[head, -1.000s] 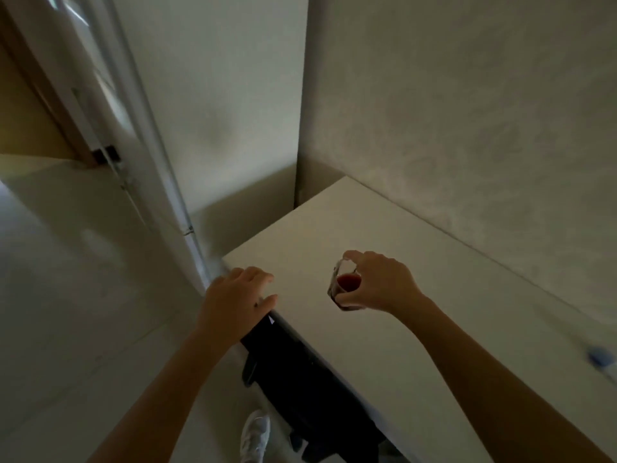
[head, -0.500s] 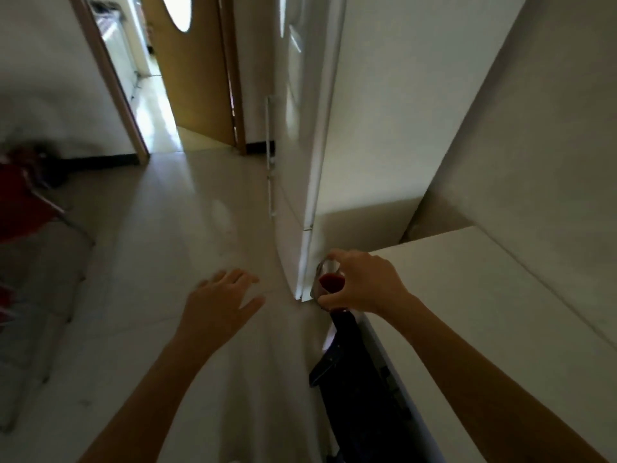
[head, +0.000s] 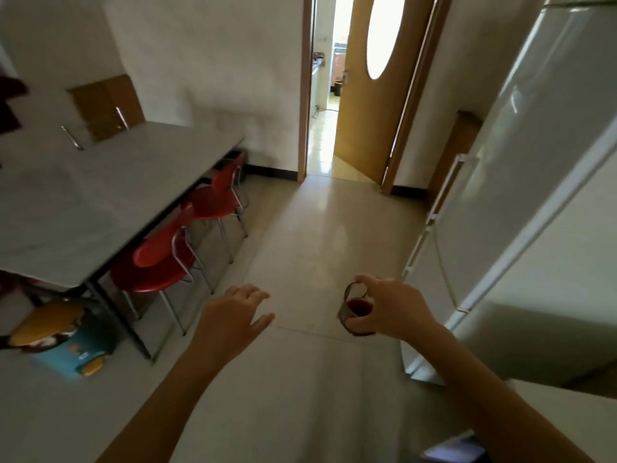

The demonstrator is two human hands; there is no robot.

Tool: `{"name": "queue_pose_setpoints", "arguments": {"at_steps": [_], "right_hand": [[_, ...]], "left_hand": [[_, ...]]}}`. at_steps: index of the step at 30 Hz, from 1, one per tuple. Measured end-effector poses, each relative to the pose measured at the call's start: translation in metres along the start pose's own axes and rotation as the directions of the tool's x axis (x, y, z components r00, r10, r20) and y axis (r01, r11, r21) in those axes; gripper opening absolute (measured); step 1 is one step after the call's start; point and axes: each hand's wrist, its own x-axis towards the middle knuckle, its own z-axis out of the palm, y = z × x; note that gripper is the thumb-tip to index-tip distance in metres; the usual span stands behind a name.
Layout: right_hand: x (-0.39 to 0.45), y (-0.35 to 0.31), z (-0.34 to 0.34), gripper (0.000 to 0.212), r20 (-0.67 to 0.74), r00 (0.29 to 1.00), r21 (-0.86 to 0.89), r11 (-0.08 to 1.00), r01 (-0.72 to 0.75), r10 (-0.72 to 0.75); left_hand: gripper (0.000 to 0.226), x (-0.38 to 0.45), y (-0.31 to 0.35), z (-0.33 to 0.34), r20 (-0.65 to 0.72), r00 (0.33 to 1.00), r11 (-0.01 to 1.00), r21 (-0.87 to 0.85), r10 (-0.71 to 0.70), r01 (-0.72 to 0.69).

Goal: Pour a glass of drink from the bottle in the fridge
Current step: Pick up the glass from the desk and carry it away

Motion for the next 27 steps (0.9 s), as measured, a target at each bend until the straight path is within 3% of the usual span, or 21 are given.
{"name": "queue_pose_setpoints", "arguments": {"at_steps": [11, 16, 23, 27], "right_hand": [[0.186, -0.078, 0.028, 0.086, 0.163, 0.949, 0.034, 0.963, 0.266, -0.268], [0.29, -0.115, 0.034, 0.077, 0.202, 0.882, 0.03, 0.903, 0.429, -0.426], [0.419, -0.173, 0.035, 0.067, 0.224, 0.775, 0.001, 0.795, 0.607, -0.591], [0.481, -0.215, 0.043, 0.074, 0.257, 0.723, -0.004, 0.747, 0.665, -0.642]], "left_hand": [[0.033, 0.05, -0.127, 0.012, -0.028, 0.953, 0.942, 0.145, -0.302, 0.303], [0.032, 0.101, -0.173, 0.016, -0.058, 0.894, 0.877, 0.177, -0.443, 0.446], [0.048, 0.158, -0.235, 0.013, -0.115, 0.778, 0.776, 0.078, -0.617, 0.626], [0.048, 0.178, -0.28, 0.011, -0.131, 0.711, 0.711, 0.056, -0.691, 0.701]]}}
